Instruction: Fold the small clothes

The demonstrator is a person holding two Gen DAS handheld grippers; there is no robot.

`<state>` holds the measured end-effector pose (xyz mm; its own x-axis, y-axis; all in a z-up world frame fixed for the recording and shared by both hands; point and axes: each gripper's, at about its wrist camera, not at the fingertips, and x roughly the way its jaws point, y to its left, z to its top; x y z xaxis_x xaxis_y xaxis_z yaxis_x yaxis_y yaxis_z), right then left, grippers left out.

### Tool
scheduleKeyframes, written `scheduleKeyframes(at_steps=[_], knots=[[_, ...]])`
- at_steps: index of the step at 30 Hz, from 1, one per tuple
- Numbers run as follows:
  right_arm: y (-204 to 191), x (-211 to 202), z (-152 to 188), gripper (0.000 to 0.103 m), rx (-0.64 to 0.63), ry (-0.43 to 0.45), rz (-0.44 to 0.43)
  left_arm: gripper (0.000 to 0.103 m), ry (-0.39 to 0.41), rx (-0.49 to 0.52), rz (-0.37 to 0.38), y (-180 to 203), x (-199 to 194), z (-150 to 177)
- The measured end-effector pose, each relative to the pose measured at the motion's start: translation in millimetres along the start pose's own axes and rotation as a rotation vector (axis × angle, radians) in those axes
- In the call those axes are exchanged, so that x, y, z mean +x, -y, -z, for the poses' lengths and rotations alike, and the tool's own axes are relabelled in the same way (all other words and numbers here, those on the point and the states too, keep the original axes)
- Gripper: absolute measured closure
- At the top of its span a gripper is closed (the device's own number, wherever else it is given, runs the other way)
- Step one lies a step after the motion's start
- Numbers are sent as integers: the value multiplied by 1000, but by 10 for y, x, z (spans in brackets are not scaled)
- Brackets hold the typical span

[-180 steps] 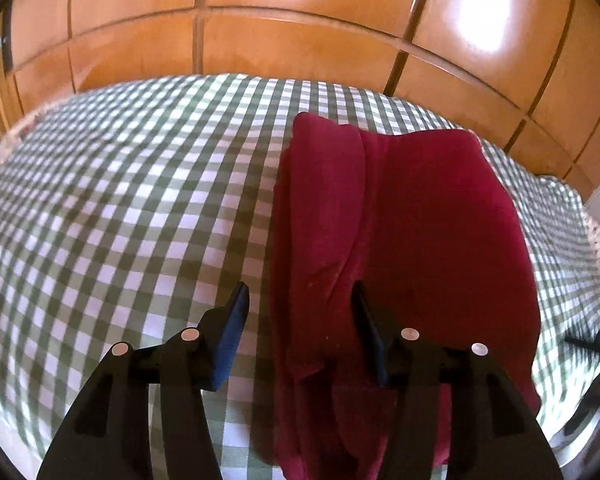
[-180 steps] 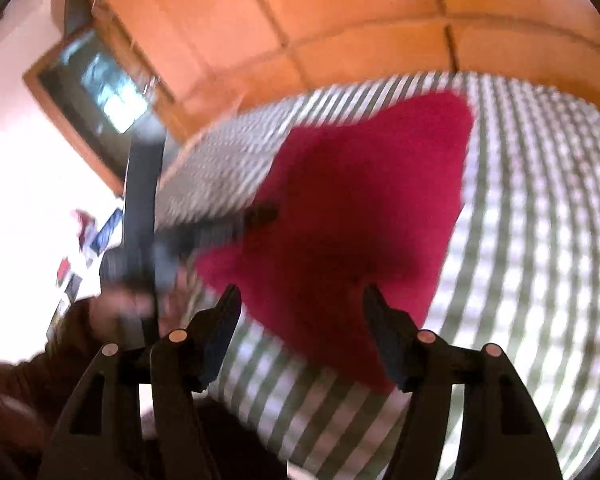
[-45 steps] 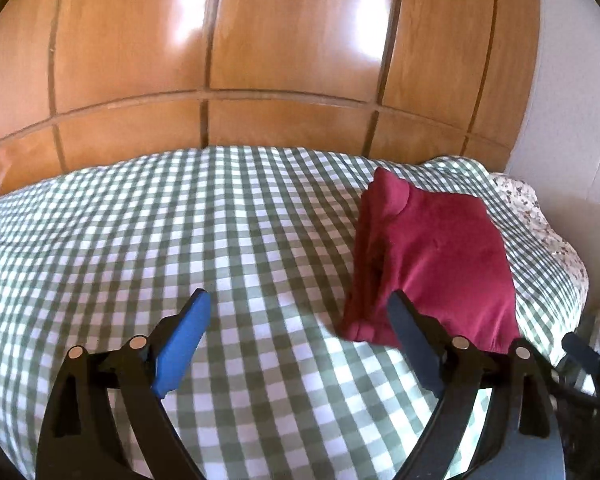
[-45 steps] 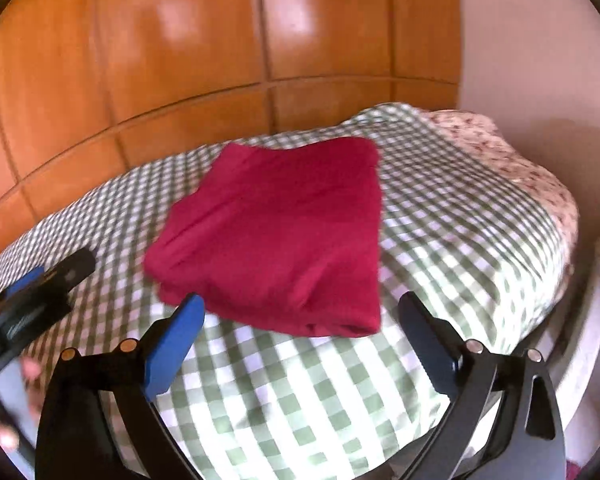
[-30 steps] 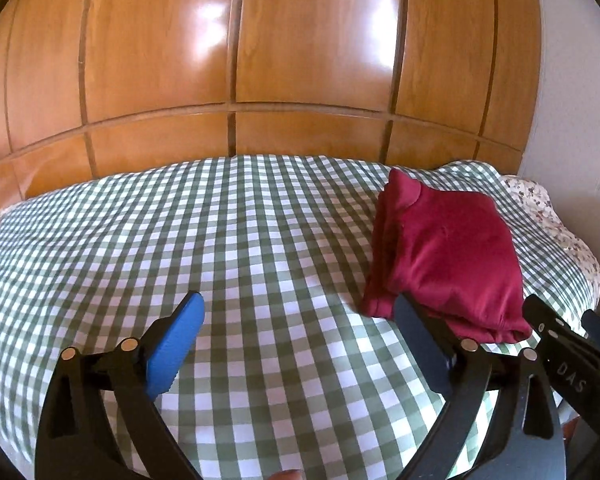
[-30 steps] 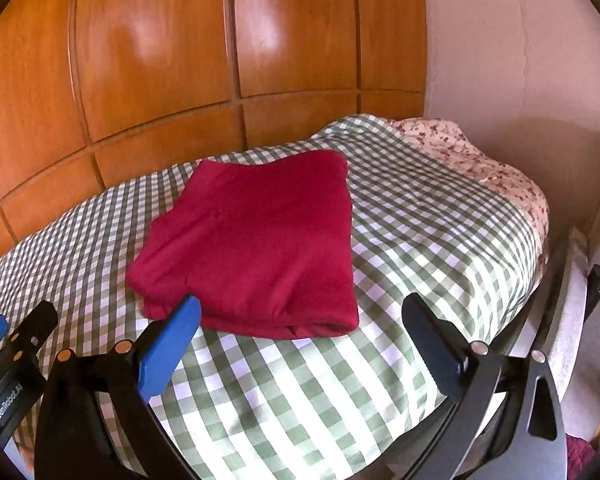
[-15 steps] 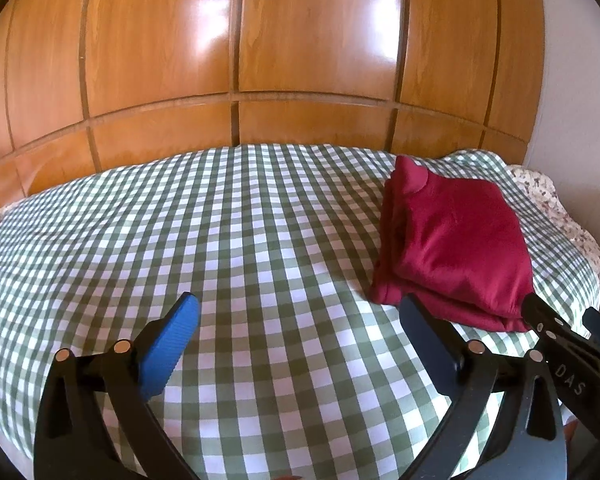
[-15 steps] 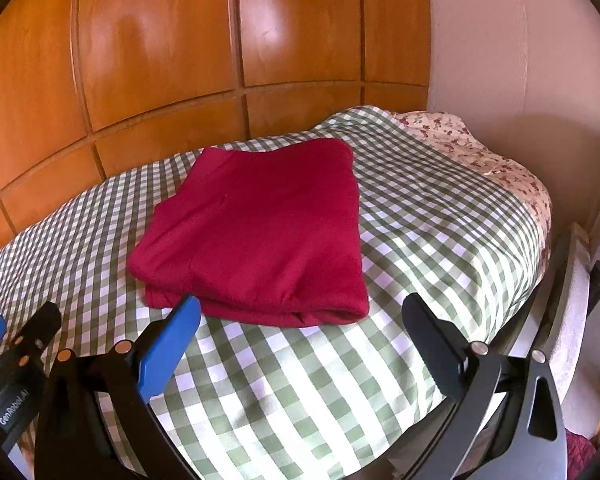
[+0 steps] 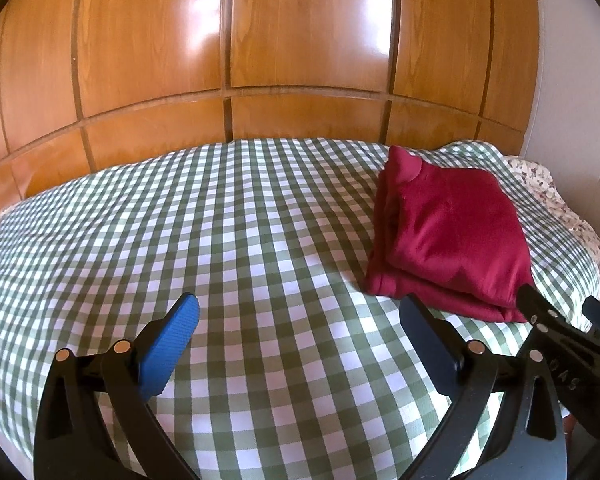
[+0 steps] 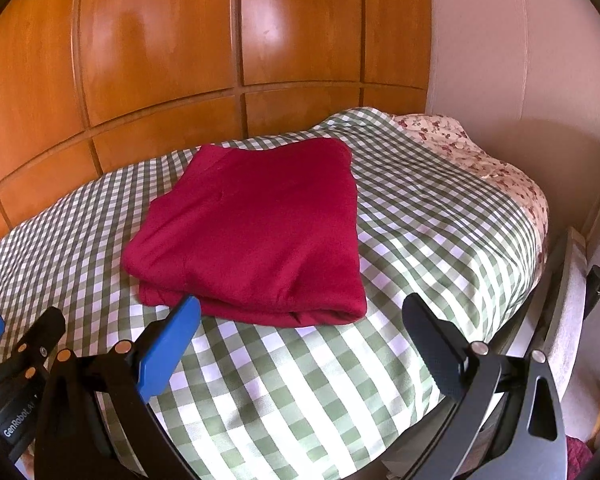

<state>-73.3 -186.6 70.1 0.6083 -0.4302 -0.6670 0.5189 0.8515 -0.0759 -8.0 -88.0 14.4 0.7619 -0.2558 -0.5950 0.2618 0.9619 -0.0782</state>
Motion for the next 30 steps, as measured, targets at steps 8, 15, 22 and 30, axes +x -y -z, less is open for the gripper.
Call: scheduleKeyframes(at_steps=[8, 15, 22, 30], knots=[[-9, -3, 7, 2, 1, 0, -1, 4, -6, 1, 13, -8, -16, 6], [-7, 3, 5, 2, 2, -1, -3, 4, -12, 14, 19, 4, -12, 13], [-2, 15, 3, 2, -1, -3, -7, 4, -10, 24, 18, 17, -1, 26], [16, 53, -8, 2, -11, -5, -28, 4, -29, 31, 11, 18, 64, 35]])
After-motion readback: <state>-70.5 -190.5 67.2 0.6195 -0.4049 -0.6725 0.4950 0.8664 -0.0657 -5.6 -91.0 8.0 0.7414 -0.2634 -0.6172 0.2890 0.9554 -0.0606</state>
